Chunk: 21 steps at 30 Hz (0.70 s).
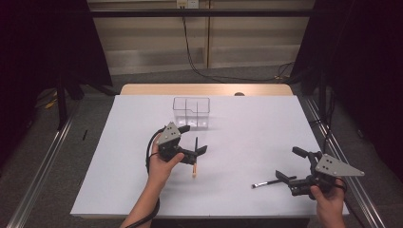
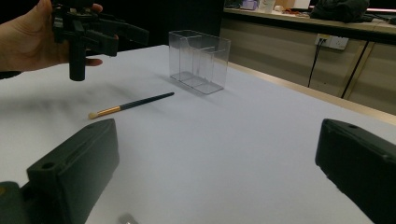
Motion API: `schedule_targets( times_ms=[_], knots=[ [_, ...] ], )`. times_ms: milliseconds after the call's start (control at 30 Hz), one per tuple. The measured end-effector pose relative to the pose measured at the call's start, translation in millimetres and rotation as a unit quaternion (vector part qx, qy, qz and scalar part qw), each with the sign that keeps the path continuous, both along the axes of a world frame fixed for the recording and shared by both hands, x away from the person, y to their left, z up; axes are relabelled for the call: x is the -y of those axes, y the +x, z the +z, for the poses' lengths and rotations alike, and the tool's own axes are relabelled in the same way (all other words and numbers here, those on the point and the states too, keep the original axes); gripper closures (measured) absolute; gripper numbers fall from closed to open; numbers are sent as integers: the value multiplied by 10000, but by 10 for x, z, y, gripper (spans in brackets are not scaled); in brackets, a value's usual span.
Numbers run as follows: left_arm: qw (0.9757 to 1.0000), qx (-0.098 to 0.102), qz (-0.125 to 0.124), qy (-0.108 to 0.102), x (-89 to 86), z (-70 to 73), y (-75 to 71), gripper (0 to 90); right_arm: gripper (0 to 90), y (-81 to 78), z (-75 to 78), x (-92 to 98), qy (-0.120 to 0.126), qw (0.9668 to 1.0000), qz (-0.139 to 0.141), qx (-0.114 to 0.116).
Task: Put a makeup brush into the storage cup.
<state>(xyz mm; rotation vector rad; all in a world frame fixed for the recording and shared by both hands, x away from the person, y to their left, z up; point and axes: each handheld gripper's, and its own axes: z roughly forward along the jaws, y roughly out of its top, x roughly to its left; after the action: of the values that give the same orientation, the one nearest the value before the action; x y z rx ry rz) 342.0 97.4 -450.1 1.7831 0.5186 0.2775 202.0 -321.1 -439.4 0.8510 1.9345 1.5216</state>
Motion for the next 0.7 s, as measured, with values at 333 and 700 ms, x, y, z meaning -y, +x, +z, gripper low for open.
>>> schedule_targets(
  times_ms=[333, 700],
  knots=[
    [9977, -418, 90, 535, 45, -7, 36, 0, 0, 6, 0, 5, 7, 10000, 4, 4],
    [9801, -1217, 228, 1550, 145, 44, 94, 0, 0, 5, 3, 13, 4, 10000, -1, -11]
  ],
)
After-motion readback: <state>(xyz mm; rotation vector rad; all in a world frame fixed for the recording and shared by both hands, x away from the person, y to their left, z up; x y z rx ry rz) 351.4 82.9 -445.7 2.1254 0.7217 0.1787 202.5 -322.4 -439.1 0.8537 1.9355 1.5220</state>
